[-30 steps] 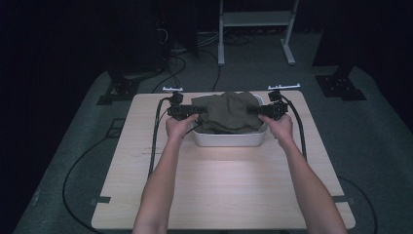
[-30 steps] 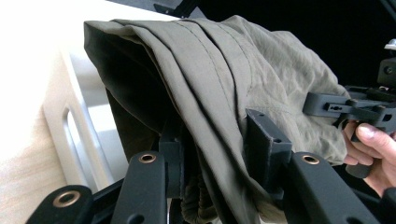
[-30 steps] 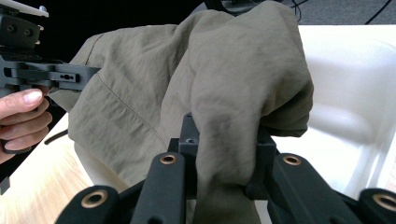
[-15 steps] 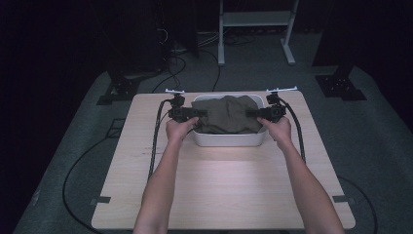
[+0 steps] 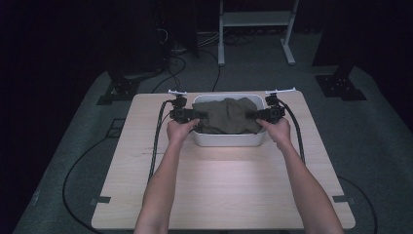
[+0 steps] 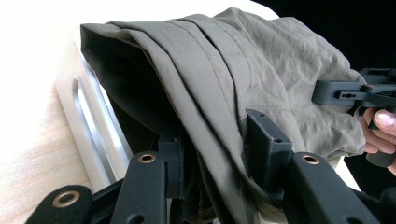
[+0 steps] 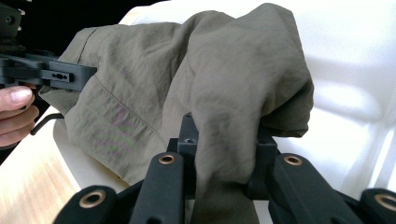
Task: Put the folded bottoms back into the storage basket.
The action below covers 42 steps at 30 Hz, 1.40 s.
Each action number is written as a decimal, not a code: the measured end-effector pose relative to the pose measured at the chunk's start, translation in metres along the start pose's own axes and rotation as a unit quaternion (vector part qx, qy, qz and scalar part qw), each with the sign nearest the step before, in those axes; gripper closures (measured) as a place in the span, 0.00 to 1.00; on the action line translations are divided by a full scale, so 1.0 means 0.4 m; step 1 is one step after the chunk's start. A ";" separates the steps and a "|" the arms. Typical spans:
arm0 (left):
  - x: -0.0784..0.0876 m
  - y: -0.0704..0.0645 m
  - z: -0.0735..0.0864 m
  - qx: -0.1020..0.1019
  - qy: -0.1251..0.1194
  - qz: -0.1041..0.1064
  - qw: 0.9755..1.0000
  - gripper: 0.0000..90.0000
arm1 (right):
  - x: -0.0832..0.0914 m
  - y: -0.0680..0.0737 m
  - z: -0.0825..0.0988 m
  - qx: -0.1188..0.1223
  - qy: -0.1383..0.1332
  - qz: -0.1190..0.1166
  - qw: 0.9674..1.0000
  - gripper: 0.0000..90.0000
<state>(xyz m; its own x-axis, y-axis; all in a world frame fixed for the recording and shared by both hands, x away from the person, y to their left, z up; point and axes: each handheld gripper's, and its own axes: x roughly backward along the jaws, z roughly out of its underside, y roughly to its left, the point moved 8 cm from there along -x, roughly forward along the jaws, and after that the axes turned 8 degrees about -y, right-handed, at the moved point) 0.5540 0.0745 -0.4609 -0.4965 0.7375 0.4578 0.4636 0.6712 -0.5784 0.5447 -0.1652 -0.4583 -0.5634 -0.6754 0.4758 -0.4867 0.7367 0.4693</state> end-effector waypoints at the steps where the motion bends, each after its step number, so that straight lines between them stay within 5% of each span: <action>1: 0.000 0.000 0.000 0.000 0.000 0.000 1.000 0.68 | -0.001 -0.001 0.000 0.000 0.000 0.000 1.000 0.80; 21: -0.006 0.004 0.003 -0.003 0.006 -0.013 1.000 0.64 | -0.007 -0.007 0.005 0.010 0.009 0.013 1.000 0.74; 27: 0.006 0.001 -0.021 0.000 -0.029 -0.023 0.999 0.57 | 0.006 -0.027 0.003 0.024 0.011 0.045 0.999 0.67; 42: 0.066 -0.007 -0.053 0.000 -0.057 -0.014 0.998 0.57 | 0.050 -0.029 -0.021 0.024 -0.013 0.042 0.999 0.68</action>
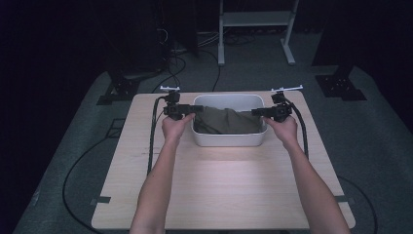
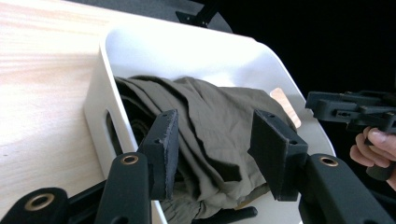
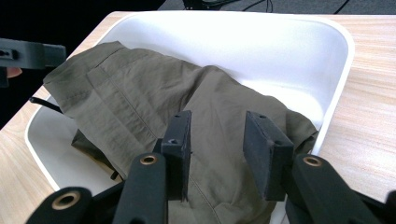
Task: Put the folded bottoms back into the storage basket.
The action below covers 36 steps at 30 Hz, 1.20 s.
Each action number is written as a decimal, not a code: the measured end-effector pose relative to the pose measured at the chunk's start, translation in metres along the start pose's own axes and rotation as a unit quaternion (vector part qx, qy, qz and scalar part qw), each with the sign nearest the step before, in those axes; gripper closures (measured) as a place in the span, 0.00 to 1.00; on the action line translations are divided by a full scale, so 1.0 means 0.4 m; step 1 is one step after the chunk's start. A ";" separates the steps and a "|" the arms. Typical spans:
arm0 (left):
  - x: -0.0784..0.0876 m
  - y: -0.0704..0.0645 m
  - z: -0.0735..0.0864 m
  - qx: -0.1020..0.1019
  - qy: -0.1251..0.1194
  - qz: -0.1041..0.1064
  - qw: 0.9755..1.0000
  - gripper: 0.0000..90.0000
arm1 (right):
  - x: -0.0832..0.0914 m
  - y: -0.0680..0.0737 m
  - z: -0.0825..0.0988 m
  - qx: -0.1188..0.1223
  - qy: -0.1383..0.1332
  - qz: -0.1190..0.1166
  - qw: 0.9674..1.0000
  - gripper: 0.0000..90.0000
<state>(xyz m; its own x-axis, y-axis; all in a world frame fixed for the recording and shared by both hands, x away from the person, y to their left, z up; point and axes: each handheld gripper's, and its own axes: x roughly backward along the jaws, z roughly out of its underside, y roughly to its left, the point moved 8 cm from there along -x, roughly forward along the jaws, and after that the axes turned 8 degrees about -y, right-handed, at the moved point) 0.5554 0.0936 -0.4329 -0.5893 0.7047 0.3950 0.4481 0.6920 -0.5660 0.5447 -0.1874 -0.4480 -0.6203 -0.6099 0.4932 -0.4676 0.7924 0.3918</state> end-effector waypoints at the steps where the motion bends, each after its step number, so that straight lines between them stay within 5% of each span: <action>1: 0.005 0.000 -0.003 0.001 -0.002 0.001 1.000 0.57 | 0.001 0.001 0.000 0.000 0.000 -0.001 1.000 0.68; 14: 0.037 -0.013 -0.009 -0.009 -0.002 0.011 1.000 0.57 | 0.008 0.010 0.012 0.000 0.002 -0.018 1.000 0.68; 25: 0.051 -0.008 0.007 0.003 -0.008 0.021 1.000 0.55 | 0.018 0.013 0.025 -0.013 -0.004 -0.040 0.999 0.66; 36: 0.061 -0.049 0.026 -0.001 -0.011 0.051 0.999 0.54 | 0.039 0.027 0.037 -0.019 -0.010 -0.066 0.998 0.62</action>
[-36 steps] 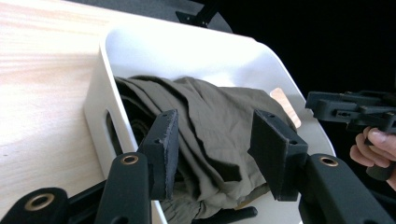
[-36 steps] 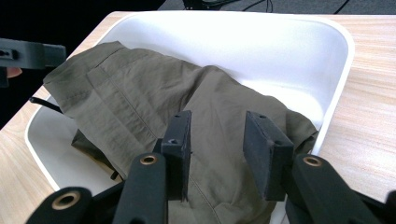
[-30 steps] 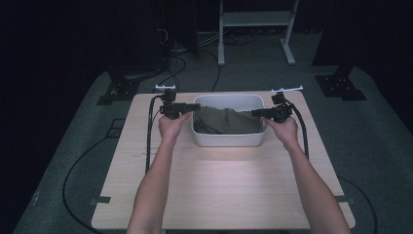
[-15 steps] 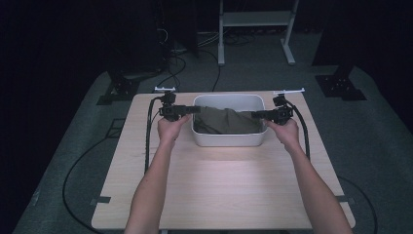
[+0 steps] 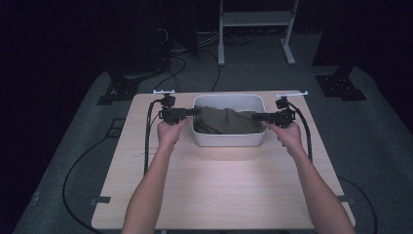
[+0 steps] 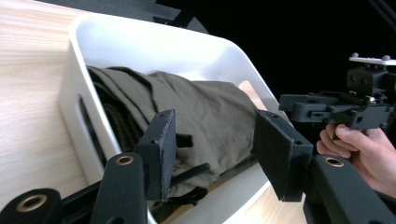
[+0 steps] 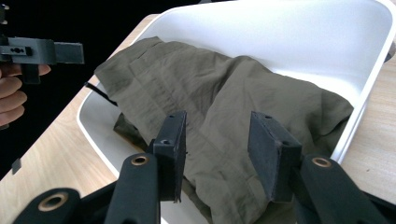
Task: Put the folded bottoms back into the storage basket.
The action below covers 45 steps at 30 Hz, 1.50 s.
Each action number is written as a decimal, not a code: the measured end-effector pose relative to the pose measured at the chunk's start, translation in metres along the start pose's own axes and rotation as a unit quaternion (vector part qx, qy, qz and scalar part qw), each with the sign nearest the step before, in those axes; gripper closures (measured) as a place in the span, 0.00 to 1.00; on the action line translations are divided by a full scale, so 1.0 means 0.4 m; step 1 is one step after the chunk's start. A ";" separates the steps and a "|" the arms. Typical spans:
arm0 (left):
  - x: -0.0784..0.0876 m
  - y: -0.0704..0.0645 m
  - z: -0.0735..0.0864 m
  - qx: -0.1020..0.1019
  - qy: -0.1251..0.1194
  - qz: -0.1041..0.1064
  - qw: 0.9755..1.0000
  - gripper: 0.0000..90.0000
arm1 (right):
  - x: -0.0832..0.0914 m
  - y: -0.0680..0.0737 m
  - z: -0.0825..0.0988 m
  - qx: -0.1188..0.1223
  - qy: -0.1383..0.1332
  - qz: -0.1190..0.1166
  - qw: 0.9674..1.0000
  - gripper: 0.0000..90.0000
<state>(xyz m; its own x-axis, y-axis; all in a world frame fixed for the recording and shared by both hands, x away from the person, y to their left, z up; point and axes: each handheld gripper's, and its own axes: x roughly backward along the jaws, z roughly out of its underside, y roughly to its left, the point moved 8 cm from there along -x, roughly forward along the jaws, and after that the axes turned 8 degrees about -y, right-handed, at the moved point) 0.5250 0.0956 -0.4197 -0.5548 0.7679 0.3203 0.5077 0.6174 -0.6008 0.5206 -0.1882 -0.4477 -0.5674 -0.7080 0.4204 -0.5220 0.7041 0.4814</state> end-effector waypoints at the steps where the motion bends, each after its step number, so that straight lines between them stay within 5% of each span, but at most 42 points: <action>1: 0.000 -0.004 0.003 -0.004 -0.001 0.005 1.000 0.54 | 0.002 0.001 0.001 0.001 0.001 -0.001 1.000 0.61; 22: 0.033 -0.029 0.038 -0.014 0.006 0.027 1.000 0.53 | 0.056 0.015 0.028 0.002 -0.001 -0.028 1.000 0.58; 38: 0.047 -0.081 0.070 -0.041 0.012 0.050 0.998 0.52 | 0.098 0.015 0.056 -0.004 -0.008 -0.053 0.999 0.54; 45: 0.049 -0.095 0.089 -0.037 0.014 0.061 0.997 0.50 | 0.124 0.023 0.068 -0.005 -0.010 -0.068 0.998 0.52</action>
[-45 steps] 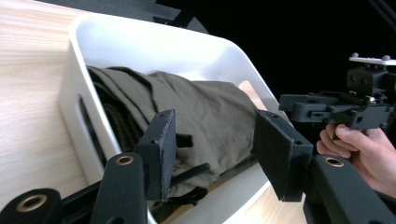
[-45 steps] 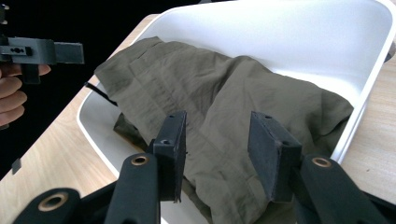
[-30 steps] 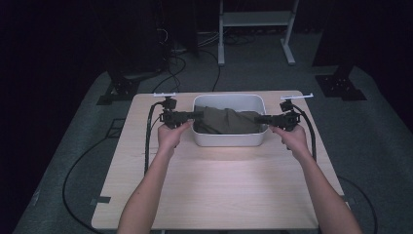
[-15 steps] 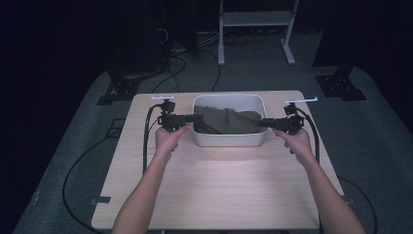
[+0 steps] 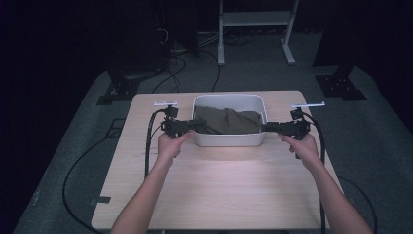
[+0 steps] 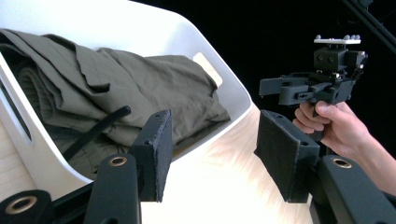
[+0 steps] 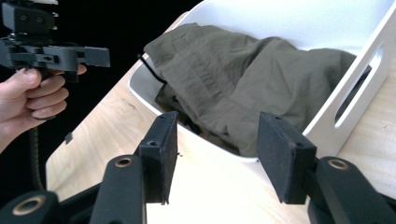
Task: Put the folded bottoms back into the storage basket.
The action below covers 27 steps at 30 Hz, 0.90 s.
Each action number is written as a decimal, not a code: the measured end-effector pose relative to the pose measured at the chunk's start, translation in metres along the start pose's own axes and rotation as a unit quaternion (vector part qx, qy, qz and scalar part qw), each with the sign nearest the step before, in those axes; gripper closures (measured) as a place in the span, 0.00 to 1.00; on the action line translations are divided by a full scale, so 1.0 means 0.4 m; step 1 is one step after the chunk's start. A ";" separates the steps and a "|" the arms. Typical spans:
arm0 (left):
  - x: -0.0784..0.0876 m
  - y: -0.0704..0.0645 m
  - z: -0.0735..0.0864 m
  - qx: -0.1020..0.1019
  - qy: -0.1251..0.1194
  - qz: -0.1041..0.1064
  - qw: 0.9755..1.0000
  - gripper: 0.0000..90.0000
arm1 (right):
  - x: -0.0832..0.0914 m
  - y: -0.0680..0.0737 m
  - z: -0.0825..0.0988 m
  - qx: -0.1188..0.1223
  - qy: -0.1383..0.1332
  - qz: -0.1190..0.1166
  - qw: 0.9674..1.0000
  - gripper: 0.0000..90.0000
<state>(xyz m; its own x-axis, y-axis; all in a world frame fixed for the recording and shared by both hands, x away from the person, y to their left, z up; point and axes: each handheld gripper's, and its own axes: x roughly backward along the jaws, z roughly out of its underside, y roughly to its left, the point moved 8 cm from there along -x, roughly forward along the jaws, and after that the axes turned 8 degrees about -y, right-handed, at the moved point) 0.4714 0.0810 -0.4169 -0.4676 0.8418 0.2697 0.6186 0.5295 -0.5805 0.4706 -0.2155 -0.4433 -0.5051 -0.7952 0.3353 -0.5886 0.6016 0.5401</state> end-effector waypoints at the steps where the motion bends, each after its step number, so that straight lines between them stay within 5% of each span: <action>1: 0.002 -0.001 0.002 0.000 0.001 0.000 1.000 0.50 | 0.002 -0.001 0.002 0.000 -0.001 0.000 1.000 0.52; 27: 0.053 0.006 0.053 0.005 0.016 -0.001 1.000 0.28 | 0.039 0.017 0.058 0.001 0.008 -0.016 1.000 0.37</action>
<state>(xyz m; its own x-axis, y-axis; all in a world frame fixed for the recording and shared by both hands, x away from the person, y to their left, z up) 0.4496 0.0978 -0.4287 -0.4485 0.8433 0.2961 0.6103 0.5310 -0.5879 0.4440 -0.2220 -0.4521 -0.4751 -0.8154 0.3307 -0.6061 0.5758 0.5488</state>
